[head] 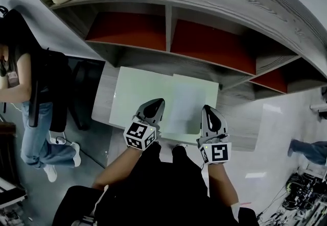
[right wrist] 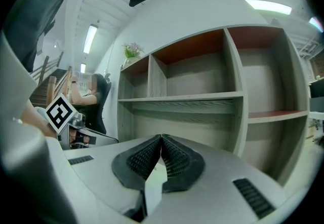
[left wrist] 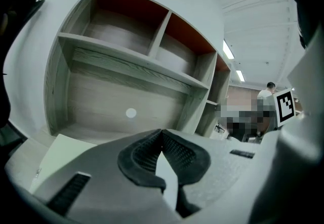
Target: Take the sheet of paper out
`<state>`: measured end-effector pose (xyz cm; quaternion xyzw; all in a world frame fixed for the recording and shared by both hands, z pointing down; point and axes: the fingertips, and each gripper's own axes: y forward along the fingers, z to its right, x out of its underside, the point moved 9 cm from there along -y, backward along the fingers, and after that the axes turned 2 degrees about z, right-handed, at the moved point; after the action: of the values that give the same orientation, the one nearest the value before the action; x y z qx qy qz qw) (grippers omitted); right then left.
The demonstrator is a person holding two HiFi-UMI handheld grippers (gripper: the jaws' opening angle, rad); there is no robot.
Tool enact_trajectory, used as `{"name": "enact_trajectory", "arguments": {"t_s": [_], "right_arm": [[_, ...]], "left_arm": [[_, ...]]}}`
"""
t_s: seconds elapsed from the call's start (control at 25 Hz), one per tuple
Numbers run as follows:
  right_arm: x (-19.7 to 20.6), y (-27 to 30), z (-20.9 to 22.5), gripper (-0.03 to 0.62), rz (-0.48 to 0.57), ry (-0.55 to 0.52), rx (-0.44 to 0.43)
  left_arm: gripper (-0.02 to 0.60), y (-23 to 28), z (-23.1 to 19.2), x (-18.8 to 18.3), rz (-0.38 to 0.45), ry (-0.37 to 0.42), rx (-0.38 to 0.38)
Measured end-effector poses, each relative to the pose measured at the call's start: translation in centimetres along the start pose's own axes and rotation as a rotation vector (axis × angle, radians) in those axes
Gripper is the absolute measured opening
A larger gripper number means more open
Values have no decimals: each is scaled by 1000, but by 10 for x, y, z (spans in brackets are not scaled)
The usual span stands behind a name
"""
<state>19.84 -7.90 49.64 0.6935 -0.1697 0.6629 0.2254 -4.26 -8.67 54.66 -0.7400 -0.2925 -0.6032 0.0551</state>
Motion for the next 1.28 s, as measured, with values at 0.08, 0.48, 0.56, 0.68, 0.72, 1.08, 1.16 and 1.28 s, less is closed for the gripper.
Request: {"name": "enact_trajectory", "arguments": {"t_s": [0.08,0.48,0.56,0.68,0.72,1.08,1.16,1.28], "right_arm": [[9,1,2,26,-18,9,-10],[40,-2,4,26,-96,34,-47],[44,-4,9,26,-104,33,-41],[50,-7,15,26,-115,40,-25],[52,-8,17,26,-119,44,-20],[57,-11,17,26,-124,68,-39],[57,-10,17,26,-122,70,-33],[60,-7,16,26,-119,77,-35]], "left_arm": [[6,5,0,9,-23,-7,-4],[8,21,-3,54,-157,-10,-25],[8,23,-6,61,-175,-26,-31],[8,30,-8,71,-200,-54,-4],[15,33,-8,74,-212,-66,3],[135,58,-15,108,-396,-210,20],[141,63,-17,116,-441,-246,29],[149,69,-23,125,-503,-325,51]]}}
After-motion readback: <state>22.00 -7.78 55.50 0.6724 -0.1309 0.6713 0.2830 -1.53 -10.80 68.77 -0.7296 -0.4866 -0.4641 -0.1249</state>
